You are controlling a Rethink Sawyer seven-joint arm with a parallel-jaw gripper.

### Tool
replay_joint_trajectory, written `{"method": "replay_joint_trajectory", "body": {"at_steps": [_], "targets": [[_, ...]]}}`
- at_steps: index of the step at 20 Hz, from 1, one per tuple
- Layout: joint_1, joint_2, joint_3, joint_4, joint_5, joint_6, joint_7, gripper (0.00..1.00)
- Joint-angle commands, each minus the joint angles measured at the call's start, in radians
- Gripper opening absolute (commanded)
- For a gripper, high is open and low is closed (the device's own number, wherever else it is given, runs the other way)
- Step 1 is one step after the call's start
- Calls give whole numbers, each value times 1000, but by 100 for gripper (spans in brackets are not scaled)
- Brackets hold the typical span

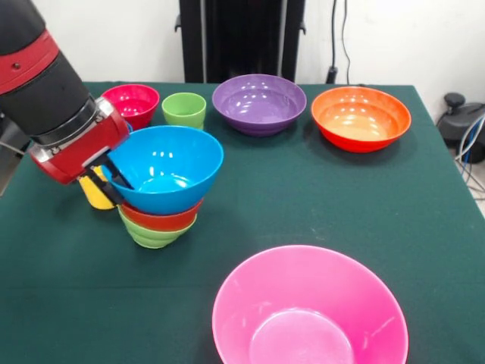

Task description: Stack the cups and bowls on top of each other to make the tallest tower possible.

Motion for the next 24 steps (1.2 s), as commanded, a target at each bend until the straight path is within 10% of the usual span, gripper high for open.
{"method": "replay_joint_trajectory", "body": {"at_steps": [1, 2, 3, 24], "targets": [[55, -34, -83, 66, -30, -57, -38, 0], [57, -34, -88, 64, -25, -63, -17, 0], [60, -35, -92, 61, -24, -71, -22, 100], [59, -84, -92, 77, -55, -129, -97, 100]]}}
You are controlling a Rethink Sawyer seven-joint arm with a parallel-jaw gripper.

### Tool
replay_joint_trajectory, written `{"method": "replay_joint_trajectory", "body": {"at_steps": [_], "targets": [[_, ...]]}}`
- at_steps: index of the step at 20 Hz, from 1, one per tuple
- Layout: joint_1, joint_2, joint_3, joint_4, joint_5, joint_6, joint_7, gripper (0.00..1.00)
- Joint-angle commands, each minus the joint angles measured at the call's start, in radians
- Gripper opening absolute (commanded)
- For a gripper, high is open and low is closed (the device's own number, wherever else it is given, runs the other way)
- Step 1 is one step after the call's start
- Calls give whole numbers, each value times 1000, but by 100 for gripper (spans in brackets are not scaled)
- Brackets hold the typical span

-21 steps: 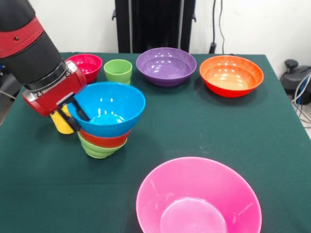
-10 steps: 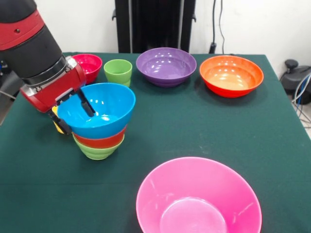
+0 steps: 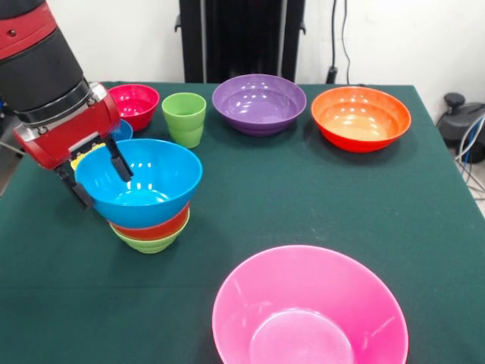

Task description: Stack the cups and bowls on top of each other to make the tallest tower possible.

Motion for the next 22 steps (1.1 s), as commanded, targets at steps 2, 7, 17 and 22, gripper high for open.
{"method": "replay_joint_trajectory", "body": {"at_steps": [2, 7, 17, 22], "targets": [[52, 0, -76, 38, -56, -57, -97, 100], [54, -6, -83, 39, -54, -62, -98, 100], [61, -49, -89, 50, -23, -16, -74, 100], [62, -53, -87, 48, -20, -12, -86, 100]]}}
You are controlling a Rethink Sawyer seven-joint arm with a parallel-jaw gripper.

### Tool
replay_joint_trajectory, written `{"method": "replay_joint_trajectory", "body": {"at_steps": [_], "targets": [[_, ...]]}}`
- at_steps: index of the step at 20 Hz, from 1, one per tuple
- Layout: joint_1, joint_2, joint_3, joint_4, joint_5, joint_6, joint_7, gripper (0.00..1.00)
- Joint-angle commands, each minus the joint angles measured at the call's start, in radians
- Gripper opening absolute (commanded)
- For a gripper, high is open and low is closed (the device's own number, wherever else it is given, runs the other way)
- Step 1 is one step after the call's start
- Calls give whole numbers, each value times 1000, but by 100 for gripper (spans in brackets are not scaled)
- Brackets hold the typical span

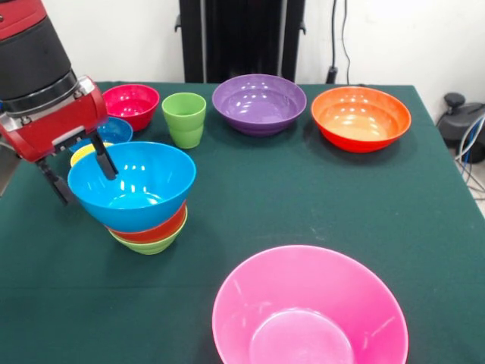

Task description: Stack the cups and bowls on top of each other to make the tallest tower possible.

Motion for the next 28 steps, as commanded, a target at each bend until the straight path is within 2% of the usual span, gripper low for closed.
{"method": "replay_joint_trajectory", "body": {"at_steps": [1, 6, 11, 21, 28], "targets": [[59, -15, -68, 45, -17, 19, -81, 100], [61, -16, -68, 39, -15, 22, -86, 100], [60, -57, -63, 61, 1, 37, -65, 100], [99, -180, -73, 128, 65, 41, 81, 100], [161, -236, -103, 113, 120, 62, 151, 100]]}}
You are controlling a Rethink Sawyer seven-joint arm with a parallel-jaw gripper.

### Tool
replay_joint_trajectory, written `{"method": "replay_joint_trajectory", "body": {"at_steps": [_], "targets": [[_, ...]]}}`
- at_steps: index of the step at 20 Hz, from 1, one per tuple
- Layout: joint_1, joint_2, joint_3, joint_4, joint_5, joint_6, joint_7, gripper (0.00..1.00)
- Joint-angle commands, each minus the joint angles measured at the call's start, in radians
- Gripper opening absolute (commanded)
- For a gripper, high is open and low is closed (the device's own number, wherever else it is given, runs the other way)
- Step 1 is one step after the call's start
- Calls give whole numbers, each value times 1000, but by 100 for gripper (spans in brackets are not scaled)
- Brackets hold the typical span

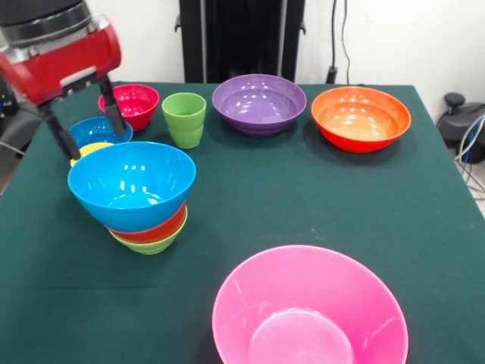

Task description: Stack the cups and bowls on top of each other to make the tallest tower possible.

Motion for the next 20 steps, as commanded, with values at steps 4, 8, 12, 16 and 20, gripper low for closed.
{"method": "replay_joint_trajectory", "body": {"at_steps": [4, 8, 12, 16, 20], "targets": [[145, -81, -115, 32, 59, 60, 188, 100], [187, -86, -142, 7, 82, 62, 207, 100], [231, -91, -175, -14, 98, 49, 240, 100], [280, -94, -206, -37, 112, 44, 280, 100], [329, -85, -237, -69, 121, 36, 315, 100]]}}
